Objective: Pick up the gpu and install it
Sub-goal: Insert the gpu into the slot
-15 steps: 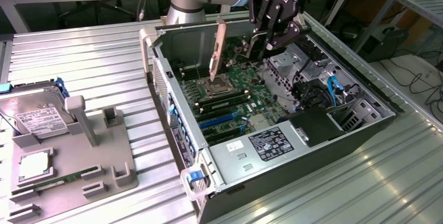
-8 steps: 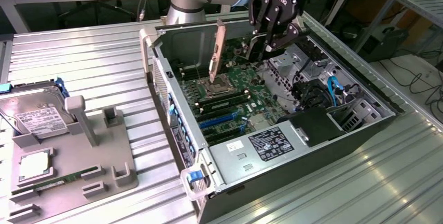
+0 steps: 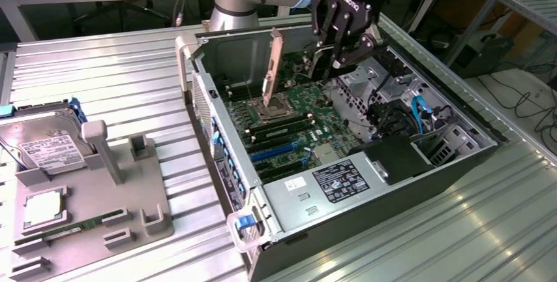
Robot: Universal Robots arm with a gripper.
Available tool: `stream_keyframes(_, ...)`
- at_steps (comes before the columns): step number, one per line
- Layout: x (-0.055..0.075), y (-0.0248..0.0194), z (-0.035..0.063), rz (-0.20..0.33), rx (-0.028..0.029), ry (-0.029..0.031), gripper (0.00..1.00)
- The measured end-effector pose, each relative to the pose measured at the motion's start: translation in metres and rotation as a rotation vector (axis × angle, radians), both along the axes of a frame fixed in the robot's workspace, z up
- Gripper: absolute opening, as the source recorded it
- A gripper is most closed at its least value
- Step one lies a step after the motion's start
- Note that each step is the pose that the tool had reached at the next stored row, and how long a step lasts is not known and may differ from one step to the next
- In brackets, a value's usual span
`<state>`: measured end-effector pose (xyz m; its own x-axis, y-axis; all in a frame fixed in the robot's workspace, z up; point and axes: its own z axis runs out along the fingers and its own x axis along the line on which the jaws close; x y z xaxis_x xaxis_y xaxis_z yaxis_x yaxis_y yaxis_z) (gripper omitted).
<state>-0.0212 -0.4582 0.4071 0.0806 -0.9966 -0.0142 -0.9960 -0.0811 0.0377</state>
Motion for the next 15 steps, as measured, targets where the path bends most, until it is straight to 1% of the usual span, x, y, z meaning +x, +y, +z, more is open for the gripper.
stream_keyframes(6, 0.0001, -0.0001, -0.0026, 0.0, 0.0007, 0.0, 0.28)
stream_keyframes(8, 0.0, -0.0002, -0.0055, 0.0, 0.0011, 0.0, 0.28)
stream_keyframes(15, 0.0, -0.0002, -0.0096, 0.0, 0.0012, 0.0, 0.28)
